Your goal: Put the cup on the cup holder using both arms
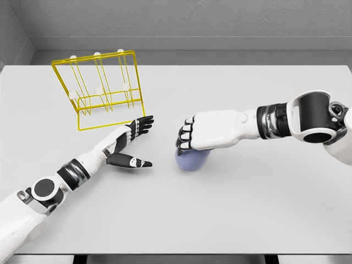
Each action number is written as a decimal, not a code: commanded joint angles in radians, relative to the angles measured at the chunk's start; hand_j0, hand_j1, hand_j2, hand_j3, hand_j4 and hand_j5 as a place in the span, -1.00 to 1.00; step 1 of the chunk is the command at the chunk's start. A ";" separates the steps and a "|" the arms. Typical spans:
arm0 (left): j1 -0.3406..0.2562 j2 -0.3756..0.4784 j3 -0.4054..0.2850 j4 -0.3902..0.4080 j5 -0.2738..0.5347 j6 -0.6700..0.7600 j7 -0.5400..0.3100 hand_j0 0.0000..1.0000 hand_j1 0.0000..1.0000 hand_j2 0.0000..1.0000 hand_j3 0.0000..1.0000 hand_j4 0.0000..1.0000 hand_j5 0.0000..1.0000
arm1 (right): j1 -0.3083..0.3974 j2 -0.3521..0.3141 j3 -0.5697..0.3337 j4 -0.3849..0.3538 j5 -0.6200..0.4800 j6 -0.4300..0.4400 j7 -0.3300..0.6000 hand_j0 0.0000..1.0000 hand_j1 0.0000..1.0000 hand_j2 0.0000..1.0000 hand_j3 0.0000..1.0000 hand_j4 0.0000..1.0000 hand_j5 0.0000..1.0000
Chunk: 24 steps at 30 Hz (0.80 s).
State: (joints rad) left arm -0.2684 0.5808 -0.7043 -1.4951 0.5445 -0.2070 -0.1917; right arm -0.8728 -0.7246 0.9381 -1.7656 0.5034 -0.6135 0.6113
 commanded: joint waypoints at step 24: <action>-0.017 -0.036 -0.032 -0.043 -0.003 0.008 0.000 1.00 1.00 1.00 1.00 1.00 1.00 | 0.572 0.001 -0.929 0.081 -0.287 0.003 0.000 1.00 1.00 1.00 1.00 1.00 1.00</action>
State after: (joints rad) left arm -0.2853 0.5469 -0.7326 -1.5200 0.5395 -0.2007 -0.1917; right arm -0.2885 -0.7460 0.0345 -1.7006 0.2335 -0.6140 0.6114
